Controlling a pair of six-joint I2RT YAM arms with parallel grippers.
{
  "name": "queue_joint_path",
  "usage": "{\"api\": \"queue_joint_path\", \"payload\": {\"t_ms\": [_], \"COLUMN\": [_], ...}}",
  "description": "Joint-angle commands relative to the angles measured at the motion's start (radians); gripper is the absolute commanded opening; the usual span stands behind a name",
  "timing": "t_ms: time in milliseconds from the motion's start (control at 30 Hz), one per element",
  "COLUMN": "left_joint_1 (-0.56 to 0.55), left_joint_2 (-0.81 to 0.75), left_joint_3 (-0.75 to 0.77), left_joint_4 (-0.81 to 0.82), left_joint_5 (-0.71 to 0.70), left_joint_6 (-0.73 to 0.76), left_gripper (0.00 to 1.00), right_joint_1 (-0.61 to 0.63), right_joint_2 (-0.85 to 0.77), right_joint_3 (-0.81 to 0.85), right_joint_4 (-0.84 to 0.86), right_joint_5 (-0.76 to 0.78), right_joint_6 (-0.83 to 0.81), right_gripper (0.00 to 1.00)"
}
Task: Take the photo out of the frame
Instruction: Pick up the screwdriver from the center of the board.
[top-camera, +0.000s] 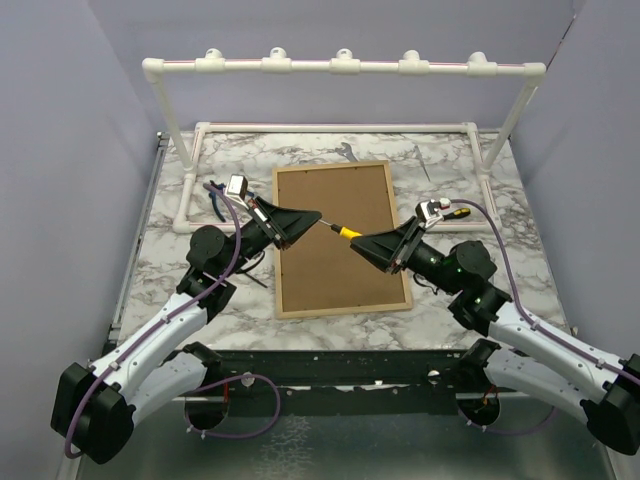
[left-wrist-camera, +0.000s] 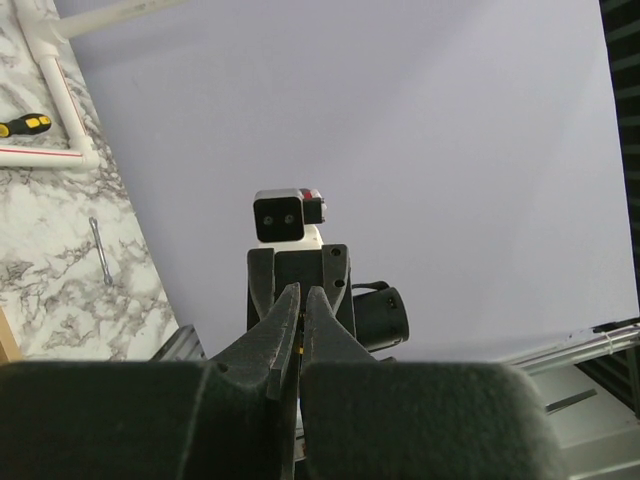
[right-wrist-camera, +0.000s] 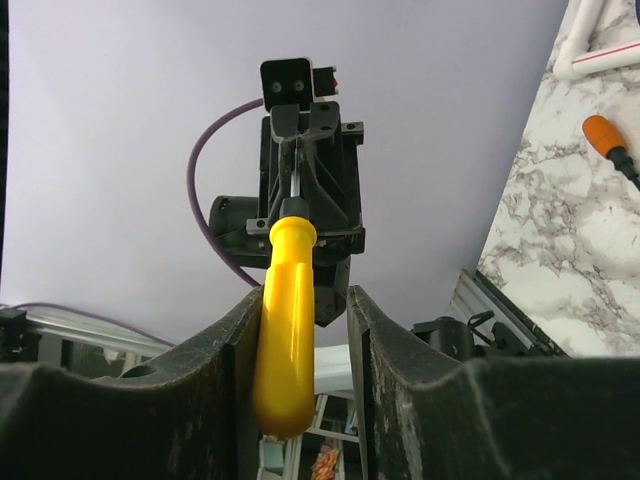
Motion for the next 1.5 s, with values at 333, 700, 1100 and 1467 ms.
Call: {"api": "queue_joint_path", "payload": {"t_ms": [333, 700, 1100, 1467], "left_joint_1": [0.003, 0.003, 0.003, 0.004], "left_joint_2": [-0.01, 0.002, -0.001, -0.004], "left_joint_3": [-0.023, -0.026, -0.029, -0.036], "left_joint_4": [0.024, 0.024, 0.024, -0.039], "left_joint_5": [-0.002, 0.012, 0.02, 0.006], "left_joint_6": [0.029, 0.03, 0.023, 0.091], "left_gripper": [0.0, 0.0, 0.0, 0.8], "right_joint_1": [0.0, -0.001, 0.0, 0.0], "right_joint_2": [0.018, 0.012, 0.003, 0.003], "right_joint_3": [0.019, 0.023, 0.017, 0.019], "right_joint_4": [0.009, 0.004, 0.013, -0.035], "right_joint_5": [0.021, 0.02, 0.031, 0.033], "right_joint_6": [0.022, 0.012, 0.013, -0.031], "right_gripper": [0.46, 0.38, 0.38, 0.0]}}
